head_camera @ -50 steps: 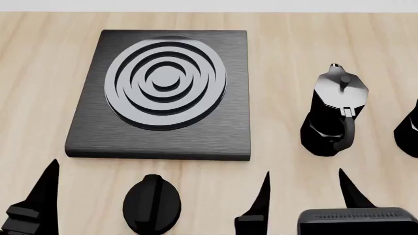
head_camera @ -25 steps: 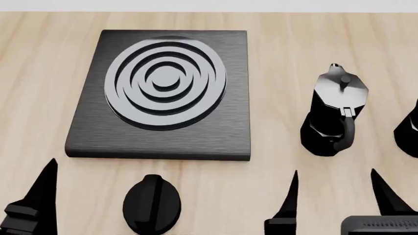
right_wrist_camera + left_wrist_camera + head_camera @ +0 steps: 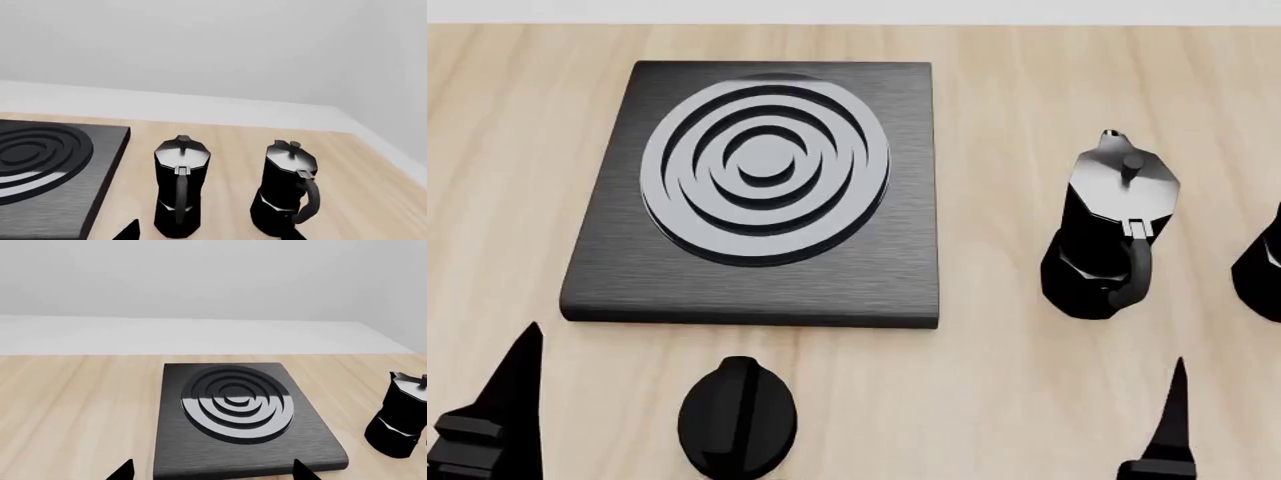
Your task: Put the right moka pot on the stove.
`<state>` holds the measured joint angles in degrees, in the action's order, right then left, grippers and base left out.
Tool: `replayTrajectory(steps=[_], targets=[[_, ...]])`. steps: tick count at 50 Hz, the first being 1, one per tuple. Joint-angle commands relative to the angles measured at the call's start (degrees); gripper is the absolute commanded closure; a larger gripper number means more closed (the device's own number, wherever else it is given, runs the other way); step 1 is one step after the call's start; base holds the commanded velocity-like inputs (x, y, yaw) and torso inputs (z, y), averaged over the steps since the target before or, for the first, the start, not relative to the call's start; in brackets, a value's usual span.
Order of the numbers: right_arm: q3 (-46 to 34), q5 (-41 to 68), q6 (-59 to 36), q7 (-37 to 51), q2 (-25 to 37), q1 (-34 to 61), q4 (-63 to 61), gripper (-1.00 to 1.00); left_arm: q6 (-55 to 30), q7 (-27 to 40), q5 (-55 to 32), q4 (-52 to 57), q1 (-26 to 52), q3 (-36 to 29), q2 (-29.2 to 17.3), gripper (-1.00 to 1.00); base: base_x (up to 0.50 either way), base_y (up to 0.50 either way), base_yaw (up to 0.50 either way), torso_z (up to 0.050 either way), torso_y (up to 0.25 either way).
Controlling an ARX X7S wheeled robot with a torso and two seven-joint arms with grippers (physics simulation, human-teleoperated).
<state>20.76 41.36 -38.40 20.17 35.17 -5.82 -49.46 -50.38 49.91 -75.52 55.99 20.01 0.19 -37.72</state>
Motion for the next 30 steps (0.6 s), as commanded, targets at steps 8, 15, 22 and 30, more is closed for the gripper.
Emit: replayTrajectory(steps=[8, 15, 22, 30], targets=[[12.39, 6.75, 1.08, -3.63, 2.34, -3.95, 4.43, -1.00, 0.64, 0.73, -0.83, -0.15, 0.14, -0.14, -0.51, -1.00, 0.00, 0.00, 0.00, 0.000, 0.000], [15.01, 8.32, 1.44, -4.85, 3.46, -2.73, 7.78, -1.00, 0.67, 1.44, -1.54, -0.07, 0.49, -0.31, -0.79, -1.00, 0.00, 0.00, 0.00, 0.000, 0.000], [16.28, 9.35, 0.77, -5.58, 5.47, -1.45, 10.47, -1.00, 0.88, 1.96, -1.74, 0.17, 0.35, -0.35, -0.99, -1.00, 0.00, 0.00, 0.00, 0.000, 0.000], [14.70, 8.81, -0.71, -5.01, 8.23, 1.32, 13.87, -1.00, 1.43, 1.23, -0.91, 0.12, -0.34, -0.32, -1.02, -1.00, 0.00, 0.00, 0.00, 0.000, 0.000]])
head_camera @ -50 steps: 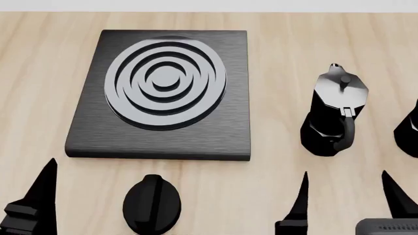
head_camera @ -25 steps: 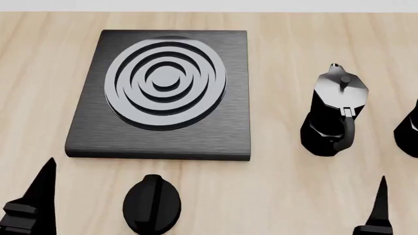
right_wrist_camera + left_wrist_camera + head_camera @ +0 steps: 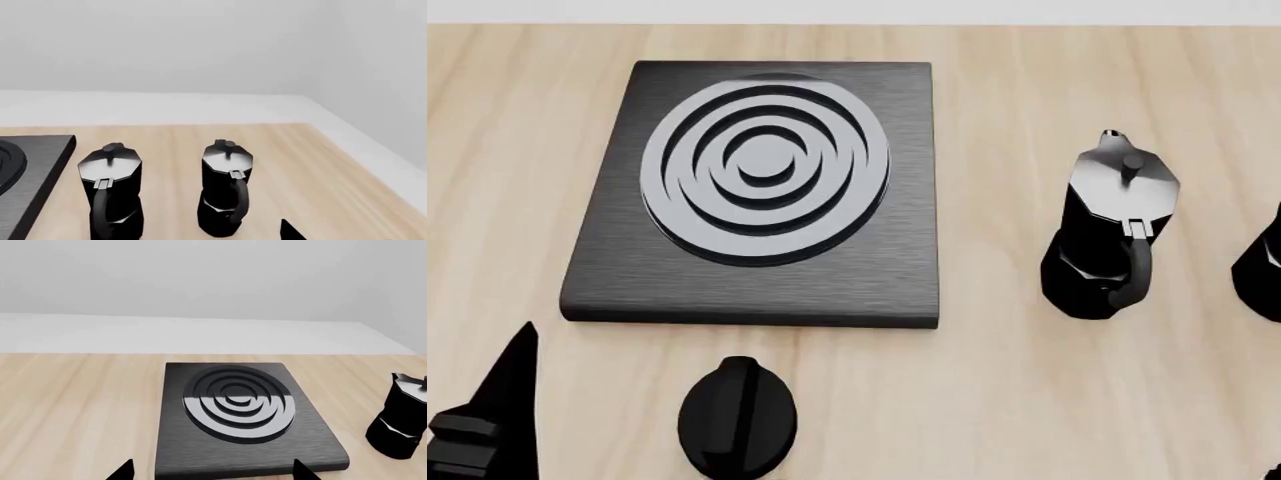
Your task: Put the right moka pot on the stove.
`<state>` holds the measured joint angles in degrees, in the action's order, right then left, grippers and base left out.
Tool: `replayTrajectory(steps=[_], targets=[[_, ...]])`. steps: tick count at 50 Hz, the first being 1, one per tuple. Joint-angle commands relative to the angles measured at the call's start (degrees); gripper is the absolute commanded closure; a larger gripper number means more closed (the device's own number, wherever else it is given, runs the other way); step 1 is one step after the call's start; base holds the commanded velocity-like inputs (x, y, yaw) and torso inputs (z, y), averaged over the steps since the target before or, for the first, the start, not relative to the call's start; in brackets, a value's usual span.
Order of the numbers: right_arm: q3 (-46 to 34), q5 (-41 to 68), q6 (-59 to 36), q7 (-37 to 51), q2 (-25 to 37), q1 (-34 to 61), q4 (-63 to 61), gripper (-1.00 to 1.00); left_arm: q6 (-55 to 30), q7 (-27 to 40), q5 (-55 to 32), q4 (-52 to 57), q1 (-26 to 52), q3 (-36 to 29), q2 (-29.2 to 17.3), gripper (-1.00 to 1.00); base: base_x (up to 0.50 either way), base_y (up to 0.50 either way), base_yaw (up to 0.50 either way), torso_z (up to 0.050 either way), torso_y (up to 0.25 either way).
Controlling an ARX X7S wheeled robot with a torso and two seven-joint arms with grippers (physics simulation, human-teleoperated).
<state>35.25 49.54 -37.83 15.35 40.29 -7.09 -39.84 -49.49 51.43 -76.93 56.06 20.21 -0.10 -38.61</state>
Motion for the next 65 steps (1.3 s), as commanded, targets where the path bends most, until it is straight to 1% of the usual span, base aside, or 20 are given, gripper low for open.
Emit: replayTrajectory(steps=[1, 13, 17, 26, 47, 56, 63, 65], targets=[[-0.29, 0.63, -1.44, -0.19, 3.50, 3.28, 4.86, -1.00, 0.50, 0.33, -0.37, 0.14, -0.14, 0.06, -0.39, -1.00, 0.00, 0.00, 0.00, 0.000, 0.000], [-4.99, 1.97, -4.11, 0.56, 7.51, 10.90, 10.53, -1.00, 0.81, 0.72, -1.03, 0.10, 0.37, -0.15, -0.75, -1.00, 0.00, 0.00, 0.00, 0.000, 0.000], [-6.53, 2.37, -4.20, -0.11, 8.05, 13.60, 13.59, -1.00, 1.06, 0.02, -0.02, -0.17, -0.09, -0.29, -0.53, -1.00, 0.00, 0.00, 0.00, 0.000, 0.000], [-10.48, 0.72, -3.44, -2.17, 9.24, 17.32, 18.67, -1.00, 0.96, 0.92, -0.62, -0.03, 0.55, -0.60, -0.90, -1.00, 0.00, 0.00, 0.00, 0.000, 0.000], [-16.09, -1.81, 0.03, -8.83, 10.08, 23.01, 28.00, -1.00, 1.71, 0.21, 0.41, -0.22, -0.01, -1.10, -1.01, -1.00, 0.00, 0.00, 0.00, 0.000, 0.000], [-18.00, -2.68, -0.04, -9.99, 10.85, 25.24, 30.91, -1.00, 1.95, 0.46, 0.19, -0.21, 0.15, -1.21, -1.23, -1.00, 0.00, 0.00, 0.00, 0.000, 0.000], [-20.31, -4.77, 1.73, -12.07, 10.75, 26.63, 34.69, -1.00, 2.17, 0.04, 1.06, -0.18, -0.16, -1.45, -1.20, -1.00, 0.00, 0.00, 0.00, 0.000, 0.000], [-20.69, -5.07, 1.88, -12.25, 10.72, 26.97, 35.30, -1.00, 2.56, 0.87, -0.60, -0.11, 0.21, -0.96, -1.49, -1.00, 0.00, 0.00, 0.00, 0.000, 0.000]])
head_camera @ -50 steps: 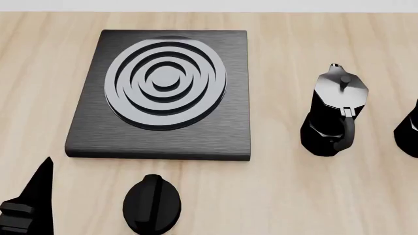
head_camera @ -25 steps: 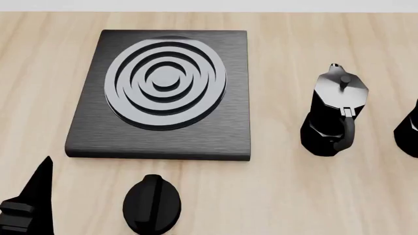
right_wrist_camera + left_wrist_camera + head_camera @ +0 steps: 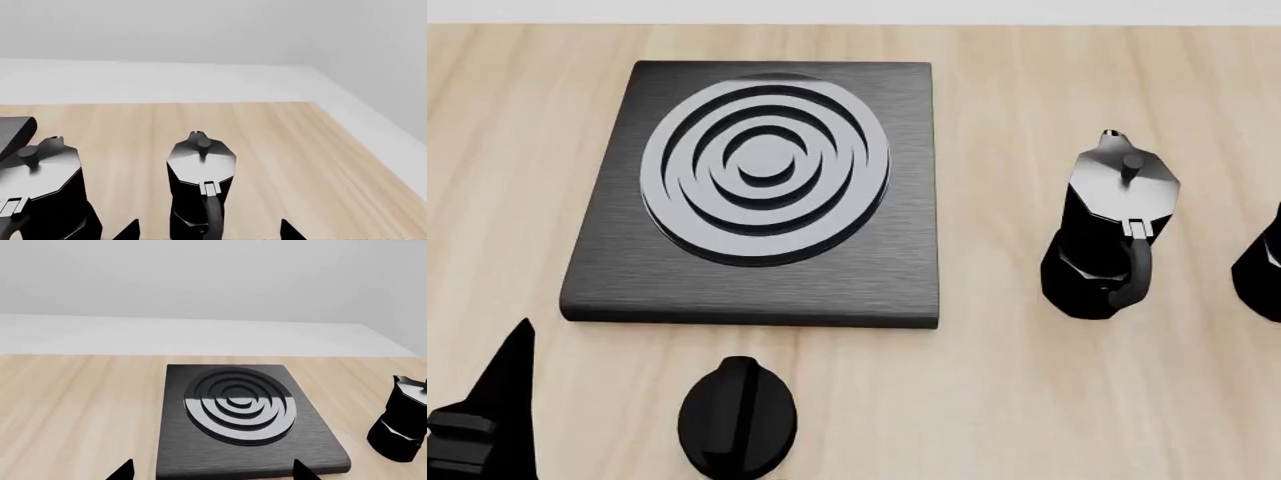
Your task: Put the right moka pot on the stove.
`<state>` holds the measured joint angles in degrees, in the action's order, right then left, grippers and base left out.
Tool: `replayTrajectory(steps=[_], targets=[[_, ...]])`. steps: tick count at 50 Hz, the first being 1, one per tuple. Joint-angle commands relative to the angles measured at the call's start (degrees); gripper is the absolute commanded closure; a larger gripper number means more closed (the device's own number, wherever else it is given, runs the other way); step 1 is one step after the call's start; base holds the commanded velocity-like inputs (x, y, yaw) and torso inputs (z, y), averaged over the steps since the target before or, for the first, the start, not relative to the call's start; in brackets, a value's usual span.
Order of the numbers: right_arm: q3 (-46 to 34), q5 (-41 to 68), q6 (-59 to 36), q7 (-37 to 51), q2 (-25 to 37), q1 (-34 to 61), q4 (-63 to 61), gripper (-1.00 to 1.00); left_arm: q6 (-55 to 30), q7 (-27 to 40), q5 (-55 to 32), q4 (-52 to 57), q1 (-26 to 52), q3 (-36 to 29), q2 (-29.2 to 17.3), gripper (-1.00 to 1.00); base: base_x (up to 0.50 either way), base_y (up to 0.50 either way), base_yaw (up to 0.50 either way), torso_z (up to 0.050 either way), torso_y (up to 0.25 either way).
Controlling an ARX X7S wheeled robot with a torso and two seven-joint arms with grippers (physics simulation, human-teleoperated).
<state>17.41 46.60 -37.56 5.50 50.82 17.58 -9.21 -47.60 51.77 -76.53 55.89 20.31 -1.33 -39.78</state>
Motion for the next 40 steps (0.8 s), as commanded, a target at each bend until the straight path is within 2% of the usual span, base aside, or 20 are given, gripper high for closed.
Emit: replayTrajectory(steps=[1, 20, 40], targets=[[-3.18, -2.40, 1.52, -2.27, 0.24, 2.61, 4.96, -1.00, 0.71, 0.39, -1.05, -0.34, 0.10, 0.23, -0.28, -1.00, 0.00, 0.00, 0.00, 0.000, 0.000], [-10.32, -6.81, 3.45, -6.21, -0.64, 9.95, 14.02, -1.00, 0.98, 0.46, 0.10, -0.17, -0.06, -0.41, -0.36, -1.00, 0.00, 0.00, 0.00, 0.000, 0.000], [-14.97, -9.32, 3.00, -7.44, -1.84, 15.44, 18.31, -1.00, 1.61, 0.31, 0.29, -0.22, -0.16, -0.71, -0.65, -1.00, 0.00, 0.00, 0.00, 0.000, 0.000]])
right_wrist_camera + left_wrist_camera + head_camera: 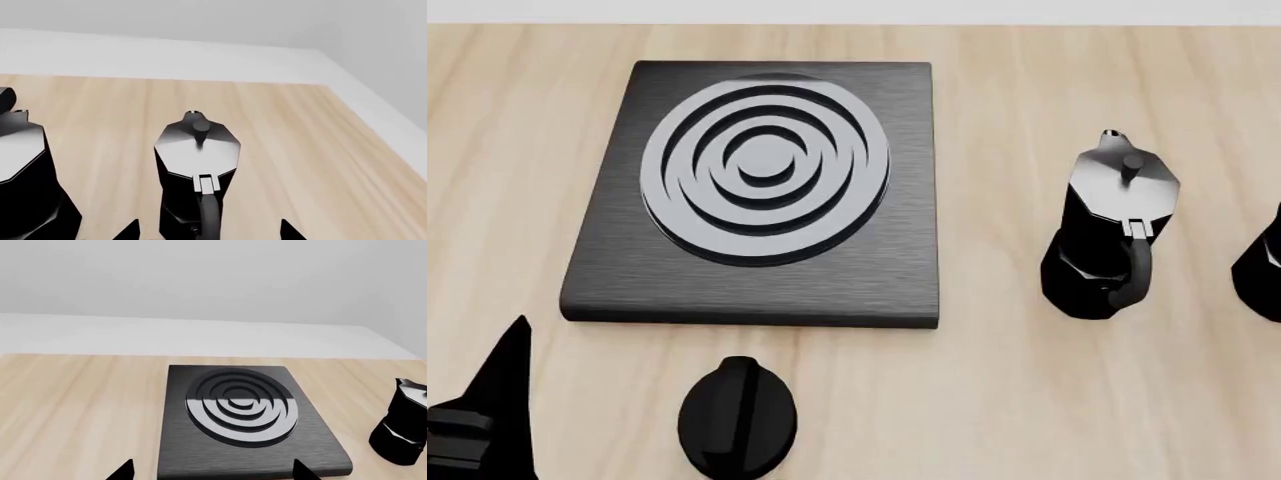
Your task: Put the right moka pot on the stove.
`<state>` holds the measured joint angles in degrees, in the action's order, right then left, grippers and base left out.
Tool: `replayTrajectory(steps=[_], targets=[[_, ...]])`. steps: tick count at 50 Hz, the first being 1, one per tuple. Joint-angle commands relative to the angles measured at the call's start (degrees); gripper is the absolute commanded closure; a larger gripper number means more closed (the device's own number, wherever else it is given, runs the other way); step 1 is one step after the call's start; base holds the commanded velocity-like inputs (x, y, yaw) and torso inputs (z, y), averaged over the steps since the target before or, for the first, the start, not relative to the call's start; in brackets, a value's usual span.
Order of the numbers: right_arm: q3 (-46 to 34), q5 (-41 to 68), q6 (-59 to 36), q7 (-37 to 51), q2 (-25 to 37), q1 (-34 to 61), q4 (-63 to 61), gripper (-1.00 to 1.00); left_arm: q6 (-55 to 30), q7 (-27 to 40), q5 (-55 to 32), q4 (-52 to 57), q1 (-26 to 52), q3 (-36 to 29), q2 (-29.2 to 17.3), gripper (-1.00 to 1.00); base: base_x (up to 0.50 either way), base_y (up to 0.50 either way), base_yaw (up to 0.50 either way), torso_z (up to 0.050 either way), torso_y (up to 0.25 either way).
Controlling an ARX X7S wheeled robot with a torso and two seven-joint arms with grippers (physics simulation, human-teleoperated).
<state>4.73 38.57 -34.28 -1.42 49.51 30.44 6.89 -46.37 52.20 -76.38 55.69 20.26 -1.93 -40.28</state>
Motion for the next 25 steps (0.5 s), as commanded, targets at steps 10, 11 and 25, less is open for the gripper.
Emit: replayTrajectory(steps=[10, 11, 25], targets=[[-4.32, -2.85, -0.03, -1.51, -1.16, 5.30, 6.07, -1.00, 0.82, -0.36, 0.29, -0.11, -0.30, -0.13, -0.28, -1.00, 0.00, 0.00, 0.00, 0.000, 0.000], [-4.40, -2.85, -0.23, -1.46, -1.14, 5.52, 6.04, -1.00, 0.81, -0.28, 0.13, -0.19, -0.12, -0.15, -0.34, -1.00, 0.00, 0.00, 0.00, 0.000, 0.000], [-6.86, -4.83, 0.92, -2.64, -2.61, 8.63, 10.18, -1.00, 1.22, 0.10, -0.15, 0.07, -0.05, -0.24, -0.64, -1.00, 0.00, 0.00, 0.00, 0.000, 0.000]])
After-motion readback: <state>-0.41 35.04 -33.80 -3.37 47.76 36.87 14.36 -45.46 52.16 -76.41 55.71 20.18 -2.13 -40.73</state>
